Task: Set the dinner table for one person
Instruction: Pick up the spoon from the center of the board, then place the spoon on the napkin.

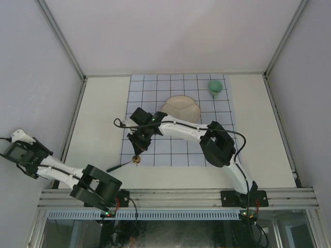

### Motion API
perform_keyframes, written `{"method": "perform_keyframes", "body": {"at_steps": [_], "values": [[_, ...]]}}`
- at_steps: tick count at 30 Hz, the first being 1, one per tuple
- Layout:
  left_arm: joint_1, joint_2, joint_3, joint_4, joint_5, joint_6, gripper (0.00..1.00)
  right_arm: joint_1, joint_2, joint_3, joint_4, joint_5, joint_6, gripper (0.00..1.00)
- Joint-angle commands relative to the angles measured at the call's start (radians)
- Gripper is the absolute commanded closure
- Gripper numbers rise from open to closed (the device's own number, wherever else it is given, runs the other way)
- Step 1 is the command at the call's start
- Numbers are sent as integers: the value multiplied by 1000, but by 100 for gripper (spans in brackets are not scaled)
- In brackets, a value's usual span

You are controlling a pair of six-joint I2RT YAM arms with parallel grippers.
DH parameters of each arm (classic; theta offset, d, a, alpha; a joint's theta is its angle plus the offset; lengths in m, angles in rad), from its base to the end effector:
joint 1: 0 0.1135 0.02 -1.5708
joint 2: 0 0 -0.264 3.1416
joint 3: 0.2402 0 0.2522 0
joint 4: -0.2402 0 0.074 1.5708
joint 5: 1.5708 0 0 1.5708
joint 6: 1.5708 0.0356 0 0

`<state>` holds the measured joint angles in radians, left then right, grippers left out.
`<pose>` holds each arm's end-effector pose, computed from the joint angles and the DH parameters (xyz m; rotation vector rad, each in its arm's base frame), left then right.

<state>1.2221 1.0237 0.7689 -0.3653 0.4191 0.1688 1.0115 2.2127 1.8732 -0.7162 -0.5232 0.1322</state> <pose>0.0893 0.2032 0.2734 -0.8726 1.9665 0.3561 0.2400 0.4169 0.2087 -1.3743 2.4567 1.0325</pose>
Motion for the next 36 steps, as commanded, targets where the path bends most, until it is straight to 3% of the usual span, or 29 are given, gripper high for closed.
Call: {"method": "perform_keyframes", "body": {"at_steps": [1, 6, 22, 36], "values": [[-77, -29, 20, 43, -69, -6, 65, -29, -68, -17, 29, 19, -30, 100], [-175, -28, 19, 51, -131, -14, 65, -60, -72, -15, -44, 12, -62, 100], [-429, 61, 29, 100, -286, -17, 65, -227, -388, -339, -5, 131, -168, 100], [-476, 134, 111, 100, -298, -54, 65, -389, -595, -552, -59, 174, -278, 100]]}}
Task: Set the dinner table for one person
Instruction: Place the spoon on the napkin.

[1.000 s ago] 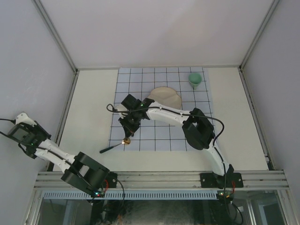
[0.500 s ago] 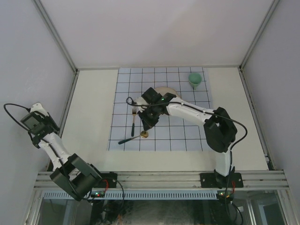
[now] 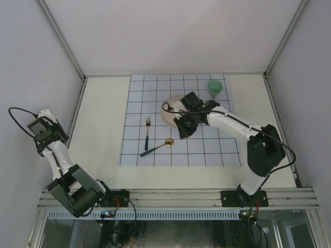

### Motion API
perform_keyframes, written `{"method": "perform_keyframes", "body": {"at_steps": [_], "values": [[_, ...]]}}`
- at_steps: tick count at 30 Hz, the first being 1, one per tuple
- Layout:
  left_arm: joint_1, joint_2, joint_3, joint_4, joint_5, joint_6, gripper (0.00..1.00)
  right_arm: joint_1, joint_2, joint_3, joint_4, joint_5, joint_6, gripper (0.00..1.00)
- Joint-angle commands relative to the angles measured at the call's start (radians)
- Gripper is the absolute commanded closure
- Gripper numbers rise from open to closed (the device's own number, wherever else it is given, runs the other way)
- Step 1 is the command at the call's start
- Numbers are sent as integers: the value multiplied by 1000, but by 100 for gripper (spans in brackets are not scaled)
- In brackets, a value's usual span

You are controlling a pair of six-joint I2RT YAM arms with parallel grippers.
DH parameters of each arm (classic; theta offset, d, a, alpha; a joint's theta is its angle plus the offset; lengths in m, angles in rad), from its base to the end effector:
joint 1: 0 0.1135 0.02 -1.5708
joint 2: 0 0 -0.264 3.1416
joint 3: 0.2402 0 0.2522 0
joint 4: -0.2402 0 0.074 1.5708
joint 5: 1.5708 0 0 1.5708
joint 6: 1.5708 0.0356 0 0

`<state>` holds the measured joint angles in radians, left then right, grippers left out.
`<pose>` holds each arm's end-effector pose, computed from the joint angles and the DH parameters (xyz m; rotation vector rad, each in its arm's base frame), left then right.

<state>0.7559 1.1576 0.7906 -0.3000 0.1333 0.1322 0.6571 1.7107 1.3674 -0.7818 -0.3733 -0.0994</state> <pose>0.1852 0.1681 0.2558 -0.6211 2.1645 0.3337 0.2722 0.2264 0.2523 -1.1206 2.5026 0.6682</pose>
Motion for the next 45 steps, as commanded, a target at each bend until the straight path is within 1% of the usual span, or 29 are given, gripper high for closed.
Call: {"method": "perform_keyframes", "body": {"at_steps": [1, 4, 5, 6, 8, 9, 11, 12, 14, 17, 22, 25, 28, 31, 33, 34, 37, 39, 45], "values": [[-11, 3, 94, 35, -10, -19, 65, -41, -108, -60, 15, 40, -49, 100], [-18, 6, 97, 31, -10, -19, 65, -48, -153, -80, 61, 80, -69, 100], [-20, 3, 94, 31, -11, -20, 65, -45, -161, -80, 100, 93, -76, 97], [-22, 0, 91, 32, -12, -21, 65, -34, -168, -76, 125, 110, -83, 91], [-22, -8, 81, 32, -17, -21, 65, 5, -158, -51, 171, 153, -101, 69], [-23, -16, 77, 32, -23, -20, 65, 33, -139, -25, 179, 174, -113, 61], [-23, -40, 59, 39, -58, -9, 65, 96, -81, 56, 168, 203, -133, 50], [-21, -51, 45, 49, -79, -2, 65, 138, -45, 95, 158, 226, -142, 47], [-20, -76, 22, 59, -105, 16, 65, 195, 25, 153, 152, 248, -157, 46], [-17, -83, 5, 56, -120, 26, 65, 262, 104, 198, 189, 284, -197, 45], [-14, -98, 13, 44, -113, 14, 66, 351, 214, 300, 157, 322, -276, 50], [-15, -102, 22, 38, -114, 14, 66, 389, 219, 287, 162, 332, -358, 51], [-14, -102, 21, 38, -120, 15, 65, 414, 203, 241, 201, 347, -448, 51], [-14, -103, 13, 38, -127, 14, 65, 443, 178, 186, 235, 320, -569, 51], [-15, -107, 6, 37, -132, 11, 66, 455, 157, 144, 252, 276, -645, 50], [-14, -109, 4, 34, -135, 11, 66, 458, 158, 148, 240, 248, -671, 49], [-13, -117, -3, 28, -152, 15, 66, 464, 184, 176, 230, 170, -713, 46], [-9, -125, -11, 30, -165, 15, 66, 480, 207, 202, 217, 158, -749, 45], [5, -153, -18, 18, -163, 8, 66, 511, 272, 274, 175, 122, -772, 43]]}}
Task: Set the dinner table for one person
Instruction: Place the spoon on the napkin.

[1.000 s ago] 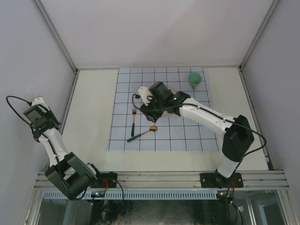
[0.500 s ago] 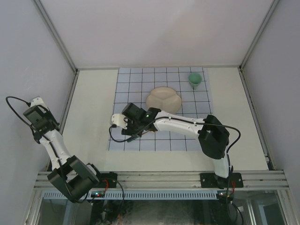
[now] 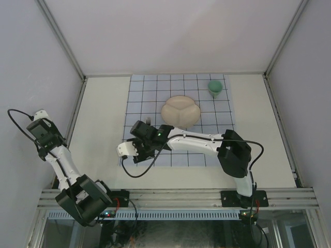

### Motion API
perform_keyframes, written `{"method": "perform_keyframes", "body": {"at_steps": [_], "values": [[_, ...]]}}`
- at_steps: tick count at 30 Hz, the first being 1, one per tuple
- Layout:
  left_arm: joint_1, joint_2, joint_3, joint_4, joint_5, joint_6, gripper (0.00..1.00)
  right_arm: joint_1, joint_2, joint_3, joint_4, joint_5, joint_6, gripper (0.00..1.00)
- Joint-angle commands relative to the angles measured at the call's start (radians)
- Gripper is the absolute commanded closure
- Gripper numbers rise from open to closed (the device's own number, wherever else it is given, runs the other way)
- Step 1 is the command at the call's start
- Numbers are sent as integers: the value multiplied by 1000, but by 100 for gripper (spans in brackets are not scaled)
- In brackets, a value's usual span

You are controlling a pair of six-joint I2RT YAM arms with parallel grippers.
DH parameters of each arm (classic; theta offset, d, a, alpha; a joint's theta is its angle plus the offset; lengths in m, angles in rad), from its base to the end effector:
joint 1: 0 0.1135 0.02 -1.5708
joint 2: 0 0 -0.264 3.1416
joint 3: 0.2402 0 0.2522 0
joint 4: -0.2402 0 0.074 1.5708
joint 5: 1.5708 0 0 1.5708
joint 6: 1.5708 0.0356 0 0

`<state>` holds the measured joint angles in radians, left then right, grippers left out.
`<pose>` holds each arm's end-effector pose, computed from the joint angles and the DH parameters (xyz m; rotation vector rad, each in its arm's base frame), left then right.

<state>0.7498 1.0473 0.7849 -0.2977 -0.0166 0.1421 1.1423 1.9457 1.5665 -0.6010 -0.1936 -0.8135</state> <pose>0.1701 0.1592 0.2783 -0.6616 2.0767 0.5364 0.1712 0.3913 0.2337 -2.1698 1.3706 0.3734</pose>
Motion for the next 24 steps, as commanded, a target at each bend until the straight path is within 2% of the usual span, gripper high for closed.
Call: {"method": "perform_keyframes", "body": {"at_steps": [1, 16, 24], "values": [[13, -49, -12, 12, -14, -5, 66, 28, 50, 85, -14, -64, -59, 43], [62, -121, -49, -20, 32, -50, 66, -5, 151, 126, -45, -152, -62, 44], [90, -138, -66, -26, 12, -10, 66, -43, 192, 161, -48, -170, -84, 47]]}}
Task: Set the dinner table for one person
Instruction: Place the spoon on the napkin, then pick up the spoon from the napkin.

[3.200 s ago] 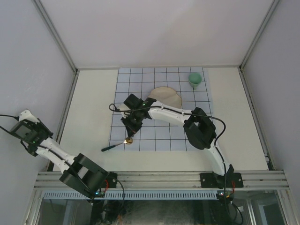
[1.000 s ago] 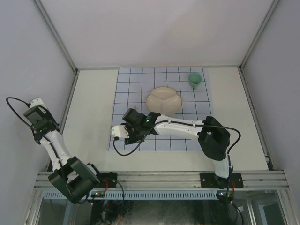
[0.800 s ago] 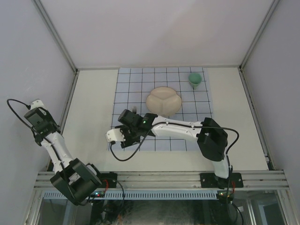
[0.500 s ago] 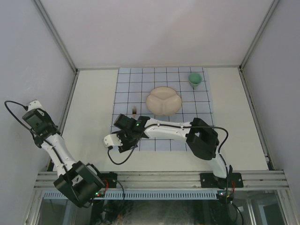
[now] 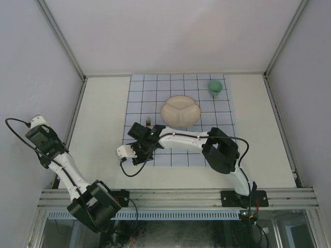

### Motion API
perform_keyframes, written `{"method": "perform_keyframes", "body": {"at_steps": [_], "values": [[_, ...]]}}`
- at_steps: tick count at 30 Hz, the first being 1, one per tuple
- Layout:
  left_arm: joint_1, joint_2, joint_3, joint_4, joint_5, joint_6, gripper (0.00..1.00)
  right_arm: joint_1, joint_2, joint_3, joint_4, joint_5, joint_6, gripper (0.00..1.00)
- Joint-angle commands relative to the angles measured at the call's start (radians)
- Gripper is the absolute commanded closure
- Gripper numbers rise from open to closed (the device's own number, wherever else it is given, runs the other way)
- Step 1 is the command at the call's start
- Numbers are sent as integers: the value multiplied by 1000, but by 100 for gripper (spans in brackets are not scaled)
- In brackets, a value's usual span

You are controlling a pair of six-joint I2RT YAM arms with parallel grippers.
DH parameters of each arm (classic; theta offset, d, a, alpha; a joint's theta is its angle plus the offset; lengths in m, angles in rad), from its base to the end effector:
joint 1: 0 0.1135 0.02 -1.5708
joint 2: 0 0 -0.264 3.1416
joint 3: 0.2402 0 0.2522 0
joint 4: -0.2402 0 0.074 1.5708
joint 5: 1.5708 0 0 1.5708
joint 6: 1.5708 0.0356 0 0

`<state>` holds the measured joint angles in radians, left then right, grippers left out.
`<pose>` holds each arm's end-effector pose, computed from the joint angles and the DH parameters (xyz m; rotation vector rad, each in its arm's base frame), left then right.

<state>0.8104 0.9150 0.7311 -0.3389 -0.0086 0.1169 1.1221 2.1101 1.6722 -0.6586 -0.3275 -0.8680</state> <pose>0.1416 0.1493 0.2822 -0.7339 2.0153 0.5625 0.1858 0.4123 0.1947 -2.2948 1.3626 0.5187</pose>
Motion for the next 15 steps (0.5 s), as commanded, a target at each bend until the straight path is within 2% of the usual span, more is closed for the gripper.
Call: {"method": "perform_keyframes", "body": {"at_steps": [1, 15], "values": [[39, 0, -10, 19, 9, 15, 66, -28, 35, 62, 12, -39, -33, 47], [76, 89, 49, 27, 29, 11, 66, -68, 113, 138, 10, -57, -37, 50]]}}
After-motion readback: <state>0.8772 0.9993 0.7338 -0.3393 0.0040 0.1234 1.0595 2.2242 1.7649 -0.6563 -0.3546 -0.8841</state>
